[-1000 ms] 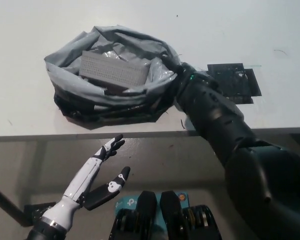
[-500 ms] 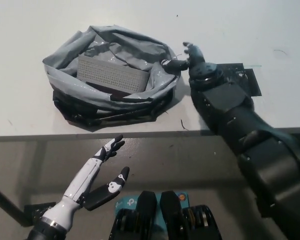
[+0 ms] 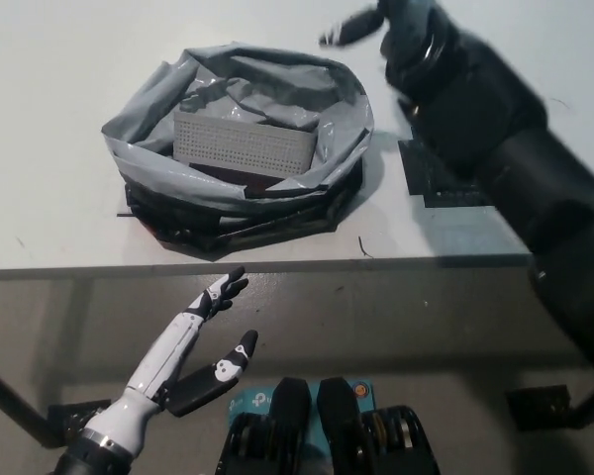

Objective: Use the right hand to pick up a small rectangular container and put it into a plastic bag and lift the bag

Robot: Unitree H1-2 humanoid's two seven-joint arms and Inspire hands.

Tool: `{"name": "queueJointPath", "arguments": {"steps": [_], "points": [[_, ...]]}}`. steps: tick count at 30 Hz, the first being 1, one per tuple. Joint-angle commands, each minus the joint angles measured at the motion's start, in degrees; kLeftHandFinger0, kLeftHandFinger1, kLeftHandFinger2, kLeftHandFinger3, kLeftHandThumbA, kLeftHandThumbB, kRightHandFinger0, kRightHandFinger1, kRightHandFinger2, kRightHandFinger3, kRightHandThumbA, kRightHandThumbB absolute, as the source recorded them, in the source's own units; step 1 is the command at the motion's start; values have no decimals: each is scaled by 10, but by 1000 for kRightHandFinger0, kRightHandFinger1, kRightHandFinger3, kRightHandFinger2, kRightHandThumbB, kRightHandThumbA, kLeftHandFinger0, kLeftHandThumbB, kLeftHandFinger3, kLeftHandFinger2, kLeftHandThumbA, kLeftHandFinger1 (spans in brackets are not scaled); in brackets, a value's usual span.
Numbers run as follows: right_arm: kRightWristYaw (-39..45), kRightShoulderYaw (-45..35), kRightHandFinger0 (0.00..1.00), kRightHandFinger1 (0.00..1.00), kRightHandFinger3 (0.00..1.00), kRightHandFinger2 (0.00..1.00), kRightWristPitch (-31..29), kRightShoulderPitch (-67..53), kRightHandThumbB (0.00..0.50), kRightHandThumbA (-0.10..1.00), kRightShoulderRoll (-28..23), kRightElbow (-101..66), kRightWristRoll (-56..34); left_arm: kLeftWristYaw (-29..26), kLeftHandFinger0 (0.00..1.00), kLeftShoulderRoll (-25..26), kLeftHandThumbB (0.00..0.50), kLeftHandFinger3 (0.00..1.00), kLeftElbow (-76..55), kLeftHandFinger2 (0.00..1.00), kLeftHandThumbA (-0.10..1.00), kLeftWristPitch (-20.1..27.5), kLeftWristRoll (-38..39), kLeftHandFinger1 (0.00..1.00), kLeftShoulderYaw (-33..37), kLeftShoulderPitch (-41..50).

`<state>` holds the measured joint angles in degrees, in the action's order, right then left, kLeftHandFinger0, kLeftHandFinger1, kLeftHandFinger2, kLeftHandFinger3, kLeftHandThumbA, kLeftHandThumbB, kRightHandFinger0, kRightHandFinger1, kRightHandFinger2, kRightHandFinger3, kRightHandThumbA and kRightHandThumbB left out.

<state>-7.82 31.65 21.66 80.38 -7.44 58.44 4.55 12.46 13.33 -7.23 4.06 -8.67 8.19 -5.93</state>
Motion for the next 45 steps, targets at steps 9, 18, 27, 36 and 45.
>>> {"name": "queueJointPath", "arguments": {"steps": [9,18,27,36,45], "points": [[217,-118,1000,1000,1000,1000,53,146,500,678,-159,-401,-203,2,1000,10,258,1000,-10,1000,564,16,1,1000,-8,-31],[150,-272,1000,1000,1000,1000,53,9,324,1000,-299,-766,-184,8,1000,24,260,1000,6,1000,730,4,11,1000,-25,-107],[107,-379,1000,1000,1000,1000,18,-287,231,1000,-310,-1095,-146,-5,1000,11,224,1000,22,1000,754,-8,31,1000,-41,-155],[23,-226,1000,1000,1000,1000,-304,-593,198,1000,-127,-975,49,-8,1000,19,195,1000,32,1000,769,-10,30,1000,-49,-183],[-70,-163,1000,1000,1000,1000,-400,-691,205,1000,-50,-690,128,-6,1000,14,218,1000,22,1000,821,13,28,1000,-41,-115]]}}
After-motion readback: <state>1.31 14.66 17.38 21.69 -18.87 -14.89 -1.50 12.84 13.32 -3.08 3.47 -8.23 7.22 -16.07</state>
